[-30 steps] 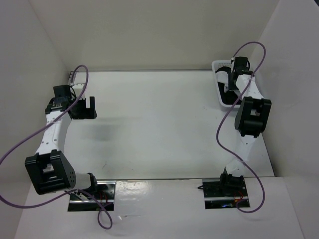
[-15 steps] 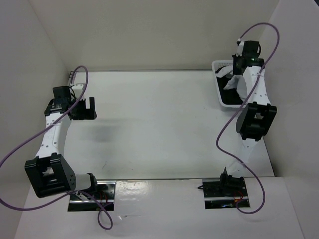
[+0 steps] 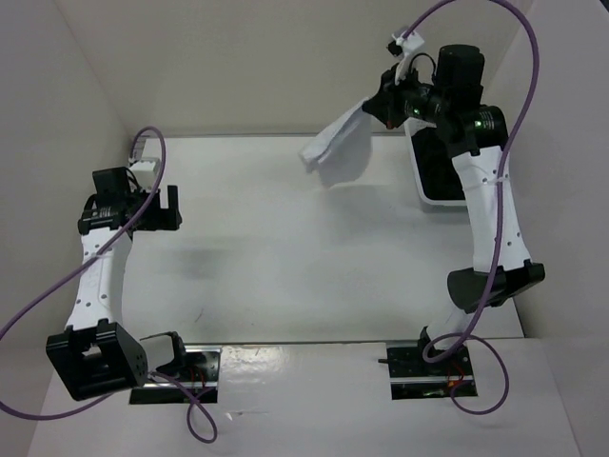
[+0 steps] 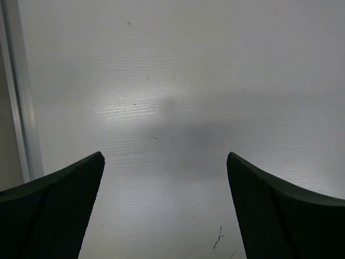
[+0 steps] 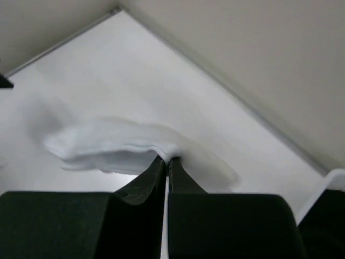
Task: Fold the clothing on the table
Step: Move the skirt to the center of the board
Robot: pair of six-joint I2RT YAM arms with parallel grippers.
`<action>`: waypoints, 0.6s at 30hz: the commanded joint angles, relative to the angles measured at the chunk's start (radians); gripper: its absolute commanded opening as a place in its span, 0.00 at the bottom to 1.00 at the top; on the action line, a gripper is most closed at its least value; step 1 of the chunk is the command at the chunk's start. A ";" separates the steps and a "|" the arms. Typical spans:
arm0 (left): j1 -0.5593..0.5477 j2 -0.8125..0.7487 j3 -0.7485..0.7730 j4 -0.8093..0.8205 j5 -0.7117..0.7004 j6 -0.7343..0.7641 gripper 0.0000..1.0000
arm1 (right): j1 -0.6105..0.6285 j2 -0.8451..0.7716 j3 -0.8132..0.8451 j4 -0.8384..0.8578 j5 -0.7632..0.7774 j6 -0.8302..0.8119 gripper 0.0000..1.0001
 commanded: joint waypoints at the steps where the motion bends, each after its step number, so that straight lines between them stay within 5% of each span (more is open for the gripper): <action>1: 0.005 -0.046 -0.023 -0.017 0.025 0.033 1.00 | -0.027 0.017 -0.142 -0.032 -0.148 -0.013 0.00; 3: 0.005 -0.075 -0.032 -0.026 0.034 0.042 1.00 | -0.027 0.017 -0.296 0.031 -0.148 -0.013 0.00; 4: 0.005 -0.076 -0.042 -0.026 0.034 0.042 1.00 | -0.027 0.028 -0.351 0.051 -0.107 -0.013 0.11; 6: 0.005 -0.098 -0.052 -0.035 0.034 0.051 1.00 | -0.004 0.060 -0.479 0.106 0.066 -0.013 0.62; 8: 0.005 -0.108 -0.064 -0.035 0.044 0.051 1.00 | 0.045 0.142 -0.524 0.118 0.272 0.012 0.98; 10: 0.005 -0.108 -0.065 -0.046 0.066 0.062 1.00 | 0.085 0.213 -0.525 0.093 0.532 0.036 0.98; 12: 0.005 -0.108 -0.065 -0.056 0.084 0.089 1.00 | 0.094 0.250 -0.552 0.092 0.630 0.045 0.98; 18: -0.096 -0.076 -0.046 -0.075 0.051 0.157 1.00 | 0.303 0.007 -0.739 0.200 0.626 -0.150 0.98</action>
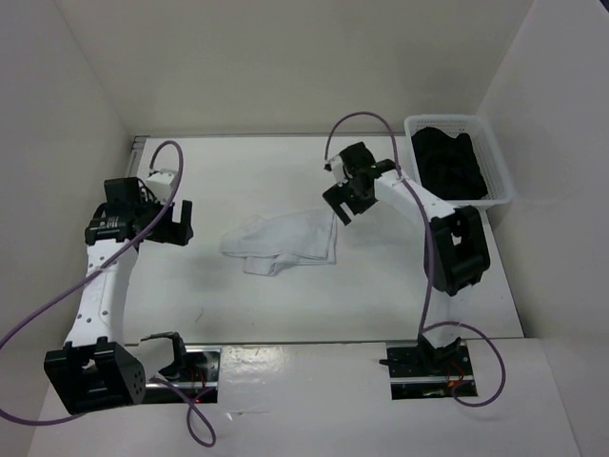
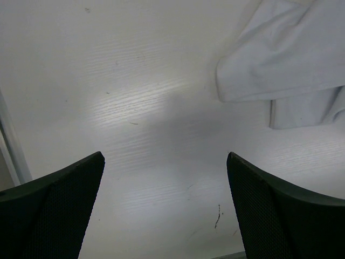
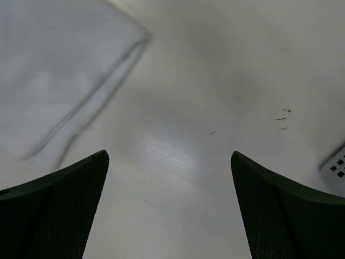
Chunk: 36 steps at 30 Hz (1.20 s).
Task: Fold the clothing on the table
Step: Move the skirt to the center of the board, then flatten the skirt out
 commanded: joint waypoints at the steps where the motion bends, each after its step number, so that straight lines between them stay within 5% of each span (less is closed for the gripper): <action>1: -0.070 0.024 0.017 -0.012 -0.014 0.070 1.00 | 0.154 -0.244 -0.044 0.097 0.005 -0.141 0.98; 8: -0.289 0.171 0.028 0.017 -0.271 0.096 1.00 | 0.286 -0.278 -0.084 0.039 -0.112 -0.169 0.98; 11: -0.317 0.238 0.044 0.030 -0.275 0.055 1.00 | 0.350 -0.258 -0.128 0.039 -0.101 -0.178 0.95; 25: 0.003 0.238 0.101 0.030 -0.009 -0.057 1.00 | 0.390 -0.230 -0.311 0.139 -0.058 -0.198 0.69; 36: 0.148 0.143 0.035 0.030 0.096 -0.057 1.00 | 0.418 -0.155 -0.331 0.209 -0.037 -0.207 0.62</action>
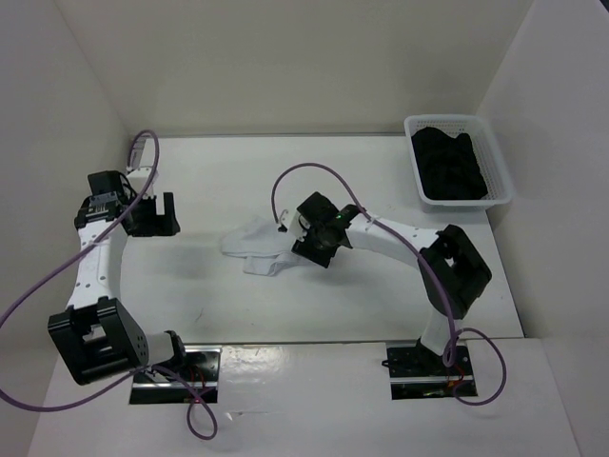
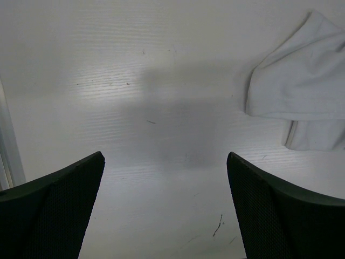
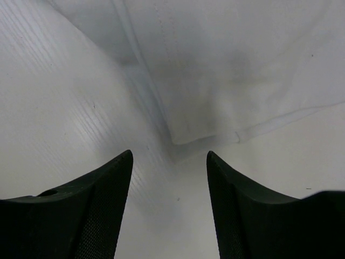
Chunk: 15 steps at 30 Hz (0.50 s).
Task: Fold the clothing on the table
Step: Flatten the skirt out
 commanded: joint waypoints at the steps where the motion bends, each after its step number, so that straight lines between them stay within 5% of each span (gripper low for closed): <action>1: 0.023 -0.038 -0.032 0.003 0.066 -0.014 1.00 | 0.018 0.031 -0.011 0.072 0.022 -0.016 0.62; 15: 0.054 -0.077 -0.052 0.012 0.066 -0.014 1.00 | 0.027 0.097 -0.044 0.144 0.074 -0.016 0.48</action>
